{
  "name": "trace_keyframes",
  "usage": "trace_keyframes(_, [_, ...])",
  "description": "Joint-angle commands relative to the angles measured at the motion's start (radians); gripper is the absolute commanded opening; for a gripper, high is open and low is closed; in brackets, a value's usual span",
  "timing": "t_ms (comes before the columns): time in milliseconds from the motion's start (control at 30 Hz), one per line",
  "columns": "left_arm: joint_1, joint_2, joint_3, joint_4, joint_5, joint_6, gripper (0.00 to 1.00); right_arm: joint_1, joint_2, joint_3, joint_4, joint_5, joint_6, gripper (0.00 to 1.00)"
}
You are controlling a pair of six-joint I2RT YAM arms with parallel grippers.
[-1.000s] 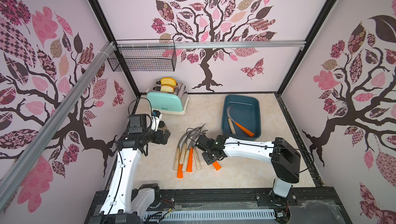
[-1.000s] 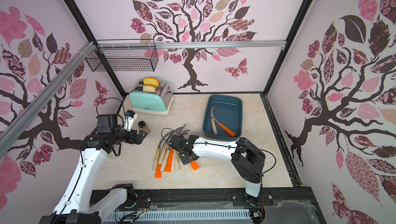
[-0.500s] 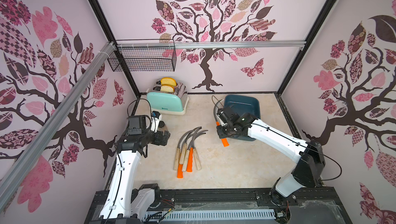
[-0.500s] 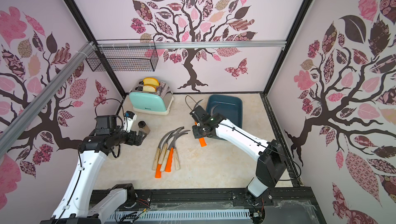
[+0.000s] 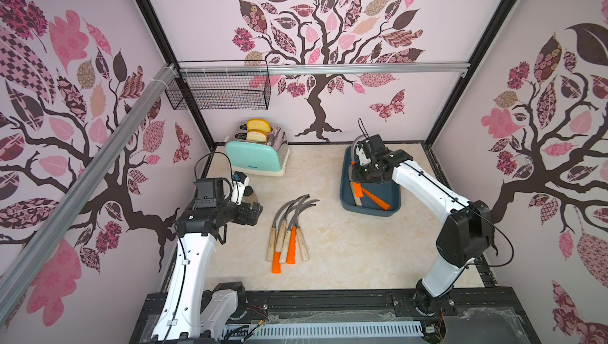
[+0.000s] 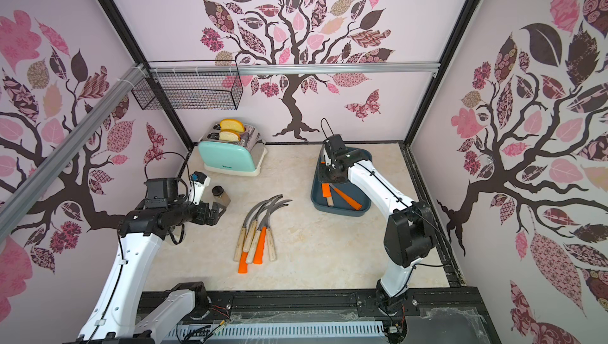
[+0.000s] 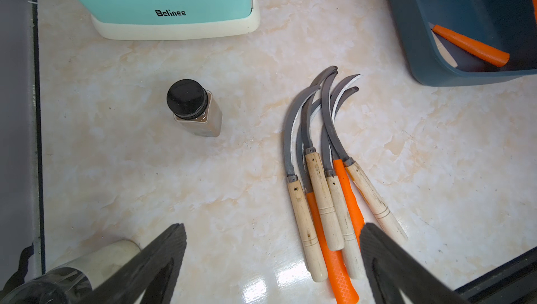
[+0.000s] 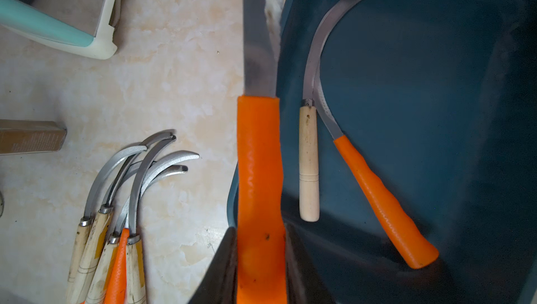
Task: Put small sickles into storage boxes
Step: Place the sickle in the storage box.
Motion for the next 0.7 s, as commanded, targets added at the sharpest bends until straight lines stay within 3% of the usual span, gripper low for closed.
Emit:
trace_keyframes(0, [-0.005,-0.017,0.019,-0.013,0.016,-0.003,0.98,-0.019,0.050,0.057,0.006,-0.026,-0.022,0.19])
trace_keyframes(667, [-0.004,-0.034,-0.019,-0.019,0.010,-0.003,0.98,-0.071,0.271,0.109,-0.018,-0.019,-0.075,0.19])
